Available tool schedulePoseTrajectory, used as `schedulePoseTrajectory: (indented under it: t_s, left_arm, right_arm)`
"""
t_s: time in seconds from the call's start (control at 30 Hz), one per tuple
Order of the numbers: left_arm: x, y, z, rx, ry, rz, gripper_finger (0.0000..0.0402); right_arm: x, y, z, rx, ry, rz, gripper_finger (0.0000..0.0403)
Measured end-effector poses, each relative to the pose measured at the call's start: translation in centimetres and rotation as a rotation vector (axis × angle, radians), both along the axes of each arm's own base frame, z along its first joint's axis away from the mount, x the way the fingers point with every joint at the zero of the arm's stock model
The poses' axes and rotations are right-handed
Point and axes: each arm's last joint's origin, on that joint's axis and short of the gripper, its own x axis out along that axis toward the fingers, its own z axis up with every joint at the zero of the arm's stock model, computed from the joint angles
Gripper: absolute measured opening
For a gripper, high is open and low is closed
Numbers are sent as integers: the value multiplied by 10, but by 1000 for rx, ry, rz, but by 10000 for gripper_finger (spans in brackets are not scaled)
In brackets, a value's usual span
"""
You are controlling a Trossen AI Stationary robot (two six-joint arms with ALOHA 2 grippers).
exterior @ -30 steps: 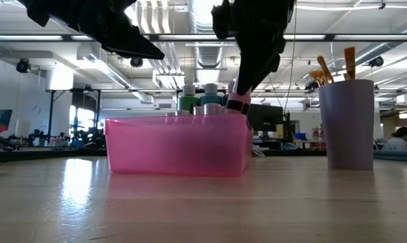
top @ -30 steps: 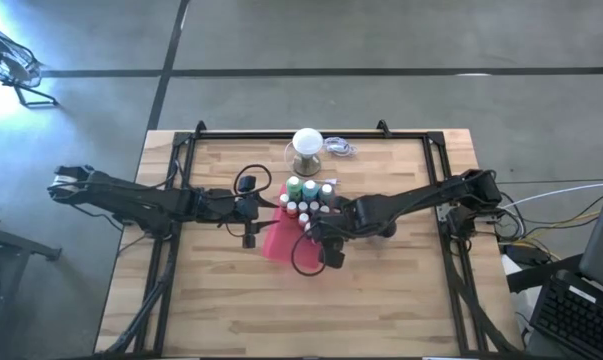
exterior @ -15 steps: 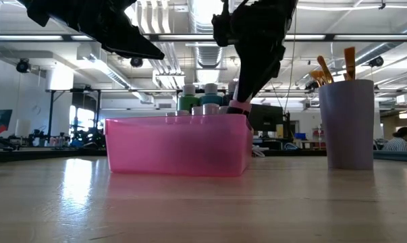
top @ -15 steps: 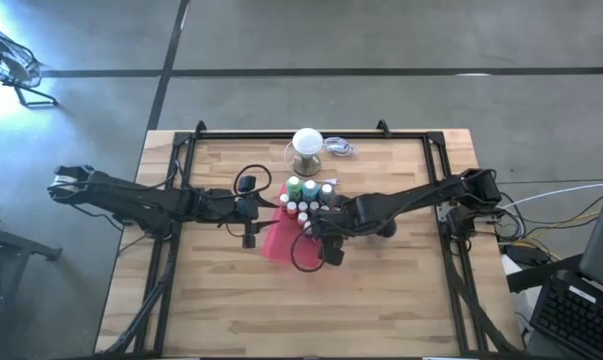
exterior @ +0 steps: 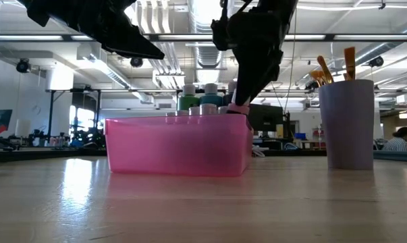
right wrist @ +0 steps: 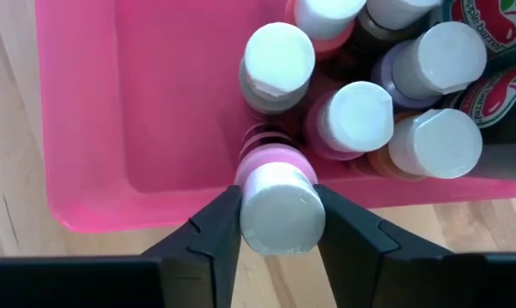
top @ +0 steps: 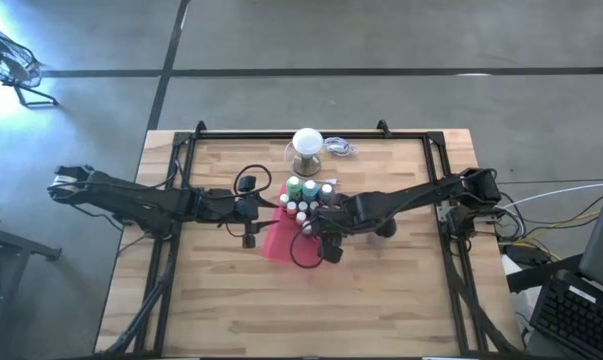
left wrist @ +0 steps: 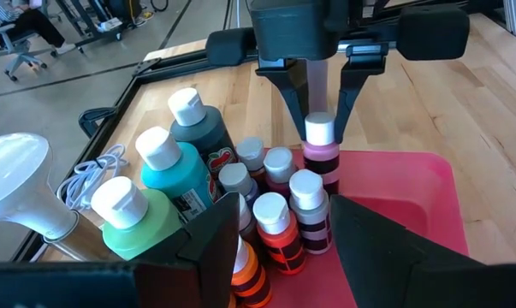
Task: Pick & Place Paint Supplies
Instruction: Put the small pink paint bottle into the red bin
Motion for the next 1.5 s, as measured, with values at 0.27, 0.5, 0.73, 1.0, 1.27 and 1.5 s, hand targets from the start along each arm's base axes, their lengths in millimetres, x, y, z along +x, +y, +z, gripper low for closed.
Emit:
schedulePoseTrajectory:
  t_s: [0.27,0.5,0.73,1.0,1.27,1.5]
  left_arm:
    - [0,0,0,1,0,0,187]
    - [0,0,0,1,0,0,187]
    - [0,0,0,0,0,0,187]
    - [0,0,0,1,0,0,187]
    - [0,0,-1,-7,6,3,187]
    - [-1,-1,-2,-26,19,-13,187]
  right_arm:
    - [1,1,0,25,-10,0,122]
    - [2,1,1,62,-17,12,153]
    - [3,-5,1,66,-18,-16,196]
    - [3,-6,1,67,-17,-21,213]
    - [1,-5,0,83,6,-14,205]
    - [-4,10,-1,60,41,125,181]
